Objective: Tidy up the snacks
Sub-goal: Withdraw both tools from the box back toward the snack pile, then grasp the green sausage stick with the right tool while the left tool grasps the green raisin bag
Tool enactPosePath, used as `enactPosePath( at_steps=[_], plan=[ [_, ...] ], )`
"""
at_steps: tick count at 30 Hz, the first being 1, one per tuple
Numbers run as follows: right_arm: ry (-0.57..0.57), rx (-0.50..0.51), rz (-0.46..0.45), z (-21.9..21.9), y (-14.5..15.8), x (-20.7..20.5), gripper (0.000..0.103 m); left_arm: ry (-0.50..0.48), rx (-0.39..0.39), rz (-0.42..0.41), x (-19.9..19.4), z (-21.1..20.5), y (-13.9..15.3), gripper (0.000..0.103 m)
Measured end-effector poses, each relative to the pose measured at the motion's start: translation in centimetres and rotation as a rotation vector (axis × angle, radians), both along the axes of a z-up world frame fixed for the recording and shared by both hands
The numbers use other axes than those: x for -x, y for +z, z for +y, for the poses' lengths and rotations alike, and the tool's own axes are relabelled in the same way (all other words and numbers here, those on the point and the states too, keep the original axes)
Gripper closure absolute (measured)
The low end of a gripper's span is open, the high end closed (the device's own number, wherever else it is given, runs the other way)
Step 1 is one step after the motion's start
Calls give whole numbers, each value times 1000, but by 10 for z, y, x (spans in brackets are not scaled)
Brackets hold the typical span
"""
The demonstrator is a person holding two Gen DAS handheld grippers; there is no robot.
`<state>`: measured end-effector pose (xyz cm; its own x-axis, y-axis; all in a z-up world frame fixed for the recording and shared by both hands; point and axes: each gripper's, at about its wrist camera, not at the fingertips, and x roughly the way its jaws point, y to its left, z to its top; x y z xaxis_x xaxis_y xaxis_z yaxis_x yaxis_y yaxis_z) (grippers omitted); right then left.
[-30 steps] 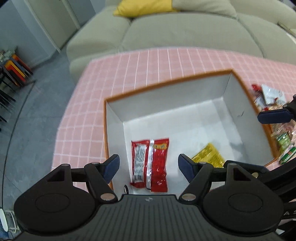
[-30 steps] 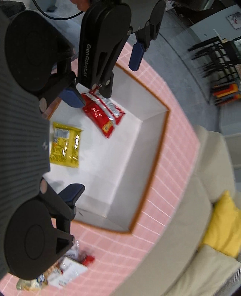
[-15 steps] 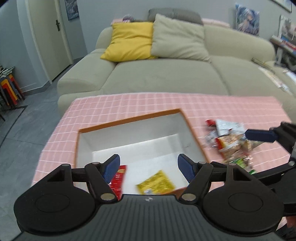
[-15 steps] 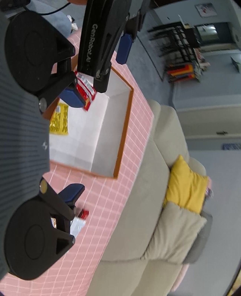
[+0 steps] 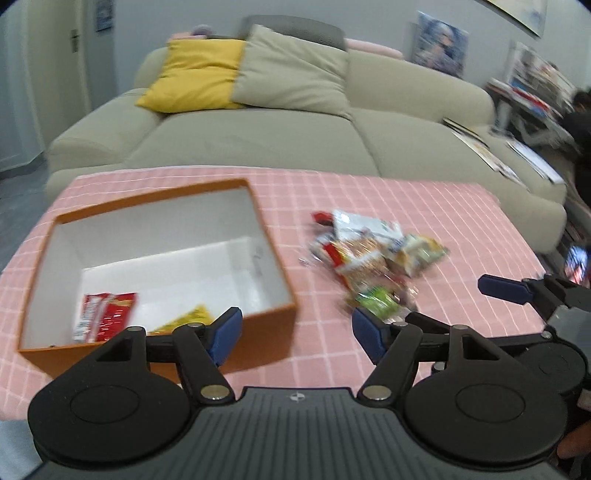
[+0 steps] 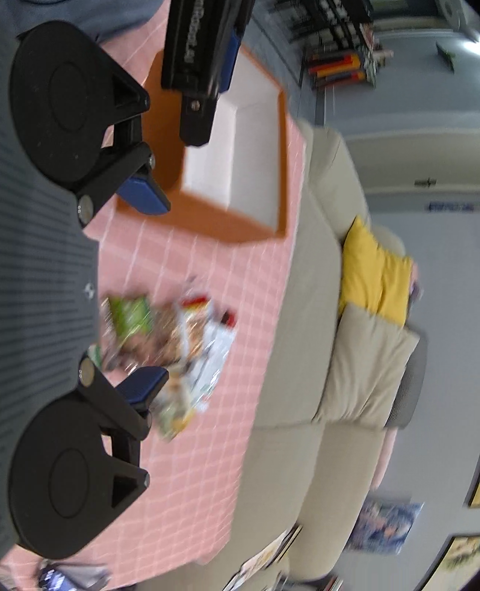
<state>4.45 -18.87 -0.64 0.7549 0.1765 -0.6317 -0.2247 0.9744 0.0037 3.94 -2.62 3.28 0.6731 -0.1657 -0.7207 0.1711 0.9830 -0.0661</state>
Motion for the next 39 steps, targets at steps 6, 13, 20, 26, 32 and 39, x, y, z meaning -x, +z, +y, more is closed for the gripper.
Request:
enactPosePath(
  at_steps=[6,13,20,26,32,39],
  plan=[
    [-74,19,67,-34,-35,5,17,-108,20,46,0,-31,-28,25],
    [-84,49,89,-49,-57,-2,23,-127,35,87,-10,-50,-51,27],
    [-41,57,126,-39,-78,-24,17,-120,30,109,-19,-52,-59,28],
    [-61,66,181,-29,-95,-45,15,-94,31,142,-26,-44,-63,28],
    [-213,-55,244,-38,-100,-59,32,-86,7,149,-27,-42,-63,28],
    [-299,-179,331,-42,-111,-76,40,-88,29,174,-32,-45,-66,29]
  ],
)
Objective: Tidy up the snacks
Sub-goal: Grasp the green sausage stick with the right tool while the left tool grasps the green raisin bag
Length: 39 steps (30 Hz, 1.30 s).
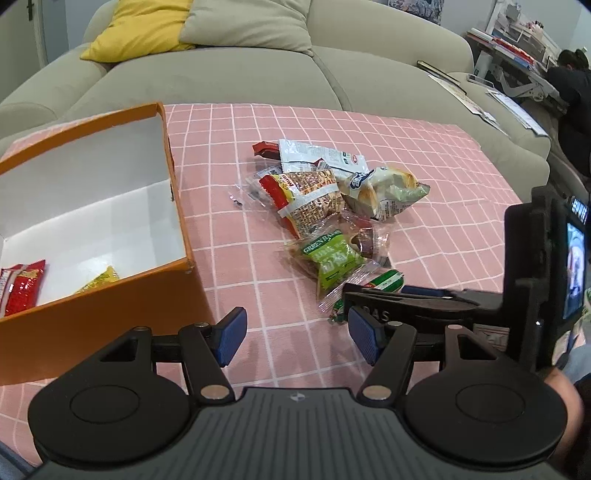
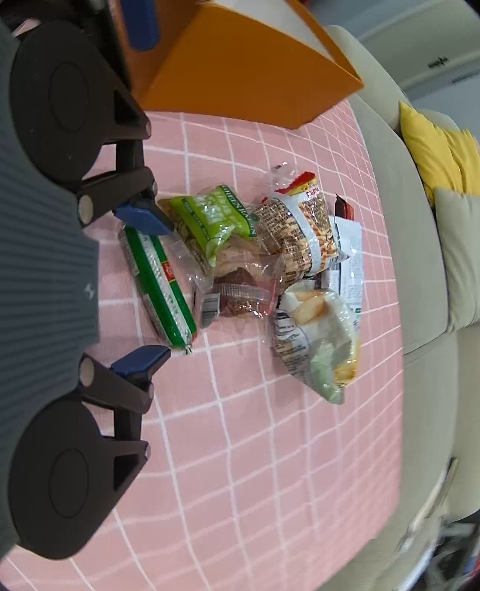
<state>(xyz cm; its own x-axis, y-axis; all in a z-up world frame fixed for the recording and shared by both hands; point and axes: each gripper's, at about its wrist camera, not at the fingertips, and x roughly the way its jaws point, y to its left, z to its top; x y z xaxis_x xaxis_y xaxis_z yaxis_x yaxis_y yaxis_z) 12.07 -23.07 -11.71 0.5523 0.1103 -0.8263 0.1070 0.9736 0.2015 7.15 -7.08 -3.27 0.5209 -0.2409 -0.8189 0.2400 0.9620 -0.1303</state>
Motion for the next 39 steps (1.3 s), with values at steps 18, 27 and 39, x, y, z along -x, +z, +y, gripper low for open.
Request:
enactPosePath(
  at_steps=[18,27,39],
  plan=[
    [124,119,26,-18,2,6,73,57,117,66,-22,-14,-11,31],
    [337,275,-19,-22,1,12,75,135,106,94,-56,-36,-25,21],
    [274,167,3,-37,3,0,71,194,93,185,-90,-41,-53,33]
  ],
)
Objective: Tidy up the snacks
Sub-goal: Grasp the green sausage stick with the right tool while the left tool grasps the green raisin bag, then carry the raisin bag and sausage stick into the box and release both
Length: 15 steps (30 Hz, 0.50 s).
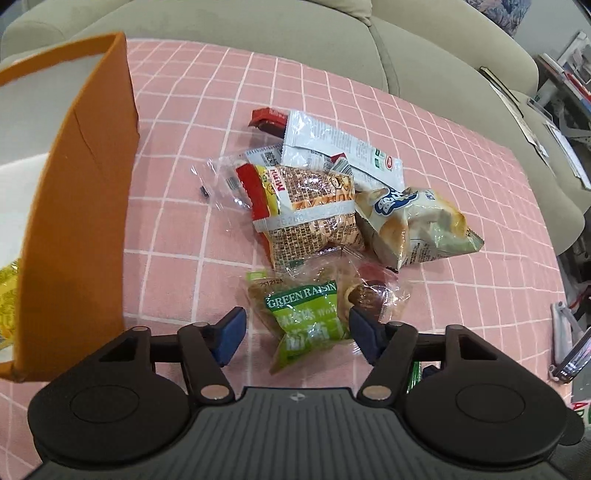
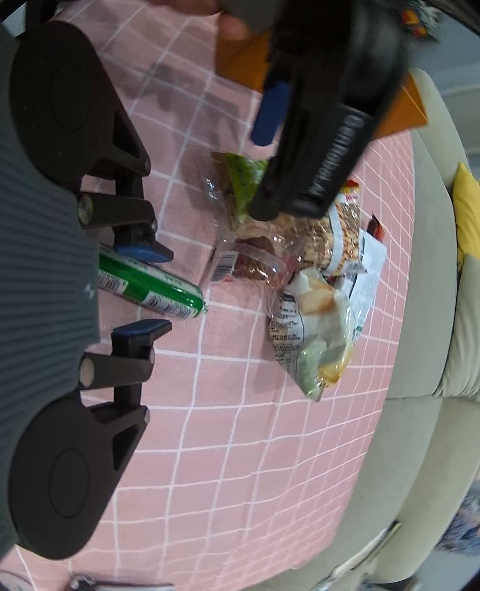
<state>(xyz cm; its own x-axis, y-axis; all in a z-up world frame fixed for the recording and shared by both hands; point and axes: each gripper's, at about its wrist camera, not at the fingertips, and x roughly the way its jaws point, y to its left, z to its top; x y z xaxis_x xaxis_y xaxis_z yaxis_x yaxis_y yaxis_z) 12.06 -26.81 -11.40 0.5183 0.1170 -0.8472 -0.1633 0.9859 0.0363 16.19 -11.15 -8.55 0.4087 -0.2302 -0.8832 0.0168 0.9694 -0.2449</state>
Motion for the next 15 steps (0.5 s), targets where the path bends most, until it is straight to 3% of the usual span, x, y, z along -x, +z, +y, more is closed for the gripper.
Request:
enactPosePath(
  at_steps=[5,15],
  plan=[
    [-51,-70,39,-5,-5,-5,78,-18,-3,27,-4,0,-7,57],
    [-60,-51,53,1,-4,-2,82,-38,-50,43,4,3,-6,65]
  ],
)
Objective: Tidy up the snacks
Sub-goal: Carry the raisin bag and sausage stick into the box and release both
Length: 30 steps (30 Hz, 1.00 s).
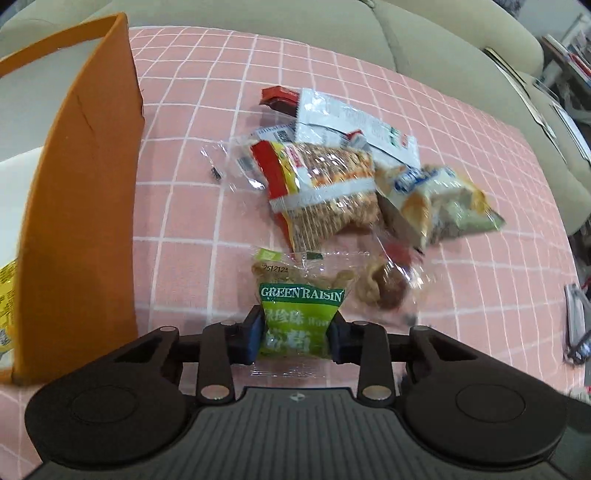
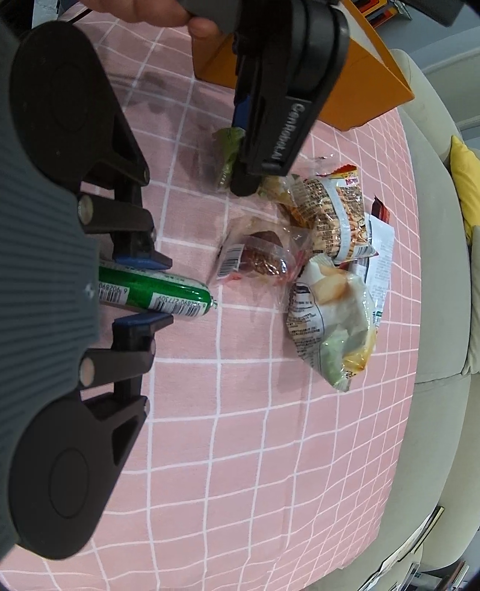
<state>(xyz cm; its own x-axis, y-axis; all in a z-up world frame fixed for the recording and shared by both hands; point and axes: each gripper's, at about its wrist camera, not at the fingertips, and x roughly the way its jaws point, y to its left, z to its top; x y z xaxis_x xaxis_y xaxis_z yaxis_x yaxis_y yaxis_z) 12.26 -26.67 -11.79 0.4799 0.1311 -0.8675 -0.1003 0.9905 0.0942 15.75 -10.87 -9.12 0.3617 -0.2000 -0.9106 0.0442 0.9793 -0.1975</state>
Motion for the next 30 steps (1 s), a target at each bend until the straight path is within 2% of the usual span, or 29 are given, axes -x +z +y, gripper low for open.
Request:
enactPosePath(
  at_steps=[5,9,17,23,27,30],
  plan=[
    [-2,1,-25,3,9,6,82,-64,-47,-12,21,-3,21,65],
    [-13,-24,-54,4,25,19,82,-109,-78,-57,37,-3,42,65],
    [12,-58,-153,18,68,36,82,-142,-65,-180,65,12,98,65],
    [79,-88,-250,43,104,38,82,-72,-36,-265,76,44,129,65],
    [137,-122,-289,67,122,33,82,47,-11,-314,73,77,141,65],
    [203,-128,-322,92,136,28,82,144,-24,-352,68,105,148,65]
  ],
)
